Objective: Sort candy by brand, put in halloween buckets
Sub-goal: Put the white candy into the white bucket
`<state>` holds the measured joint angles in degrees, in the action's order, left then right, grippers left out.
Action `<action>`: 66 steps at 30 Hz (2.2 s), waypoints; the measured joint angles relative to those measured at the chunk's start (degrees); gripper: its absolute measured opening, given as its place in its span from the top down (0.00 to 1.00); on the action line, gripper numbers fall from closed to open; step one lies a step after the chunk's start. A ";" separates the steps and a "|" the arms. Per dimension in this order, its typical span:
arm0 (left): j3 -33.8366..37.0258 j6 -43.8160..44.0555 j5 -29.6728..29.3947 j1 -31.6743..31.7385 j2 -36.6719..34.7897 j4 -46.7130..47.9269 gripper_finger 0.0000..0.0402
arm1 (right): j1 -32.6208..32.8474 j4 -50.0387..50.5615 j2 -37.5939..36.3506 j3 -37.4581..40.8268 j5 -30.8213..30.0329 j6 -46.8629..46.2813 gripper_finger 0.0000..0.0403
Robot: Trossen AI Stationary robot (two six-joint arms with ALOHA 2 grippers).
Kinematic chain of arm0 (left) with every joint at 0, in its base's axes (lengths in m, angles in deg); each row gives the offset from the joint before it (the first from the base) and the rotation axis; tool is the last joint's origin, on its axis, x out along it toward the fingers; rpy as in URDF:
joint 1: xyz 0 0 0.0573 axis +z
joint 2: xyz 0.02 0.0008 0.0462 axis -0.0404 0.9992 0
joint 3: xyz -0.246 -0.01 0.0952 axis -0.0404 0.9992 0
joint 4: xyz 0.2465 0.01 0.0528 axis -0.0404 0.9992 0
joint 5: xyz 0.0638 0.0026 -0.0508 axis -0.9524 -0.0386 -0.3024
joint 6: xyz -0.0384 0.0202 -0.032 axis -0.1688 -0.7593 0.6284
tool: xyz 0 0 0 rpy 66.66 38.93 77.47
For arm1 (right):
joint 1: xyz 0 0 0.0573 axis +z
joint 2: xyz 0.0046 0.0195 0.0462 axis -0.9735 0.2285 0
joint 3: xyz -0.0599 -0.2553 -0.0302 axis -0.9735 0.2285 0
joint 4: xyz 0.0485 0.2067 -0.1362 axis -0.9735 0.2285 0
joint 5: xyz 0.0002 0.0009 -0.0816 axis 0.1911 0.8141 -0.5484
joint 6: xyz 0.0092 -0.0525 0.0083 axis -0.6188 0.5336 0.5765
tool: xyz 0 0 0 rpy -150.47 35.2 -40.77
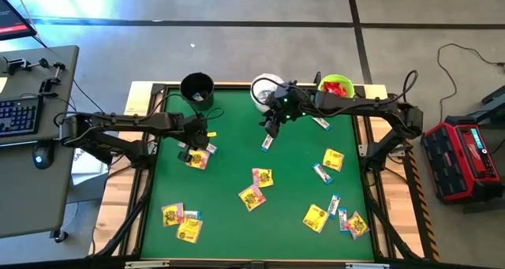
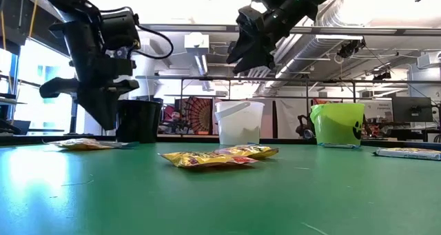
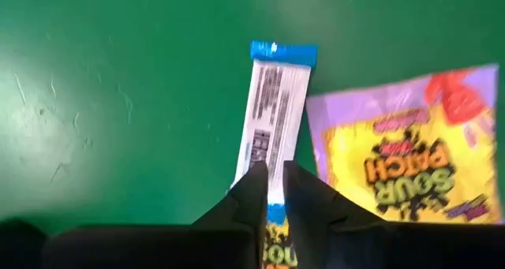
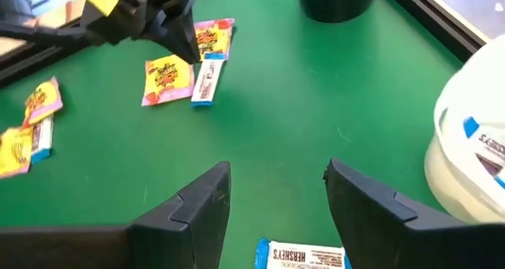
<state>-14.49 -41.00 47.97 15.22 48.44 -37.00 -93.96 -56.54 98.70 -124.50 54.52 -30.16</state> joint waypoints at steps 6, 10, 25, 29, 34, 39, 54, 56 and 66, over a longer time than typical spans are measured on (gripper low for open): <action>-0.18 2.92 1.70 -0.09 -0.02 0.71 0.99 | 2.26 0.00 0.00 0.00 -0.57 4.32 0.54; -0.18 1.53 1.54 -0.13 0.03 1.63 0.92 | 3.41 -0.02 0.00 0.00 -2.71 4.31 0.55; -0.18 0.85 -1.64 -0.13 7.68 -3.53 0.67 | 4.86 -0.04 0.00 0.00 -6.79 2.90 0.55; -0.26 0.85 -1.17 -0.56 9.61 -3.74 0.72 | 4.86 -0.02 0.01 0.00 -6.97 2.90 0.55; -0.29 1.26 -1.21 -1.46 9.60 -3.34 0.84 | 4.86 0.00 0.02 0.00 -6.93 2.90 0.55; -0.29 1.51 -1.60 -2.61 9.53 -2.41 0.96 | 4.86 0.00 0.02 0.00 -6.92 2.91 0.55; -8.32 17.77 11.71 -1.16 9.03 -4.12 0.96 | 4.86 -0.89 0.04 0.00 -3.78 2.88 0.55; -10.46 21.55 14.73 0.12 9.01 -5.07 0.96 | 4.86 -2.62 0.04 0.00 -1.36 1.73 0.55; -20.44 36.99 25.92 3.26 9.01 -12.46 0.96 | 4.84 -9.38 0.04 -0.02 6.70 -6.09 0.55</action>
<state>-34.92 -4.00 73.89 18.48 57.44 -49.45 -89.13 -65.91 98.74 -124.52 61.22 -36.25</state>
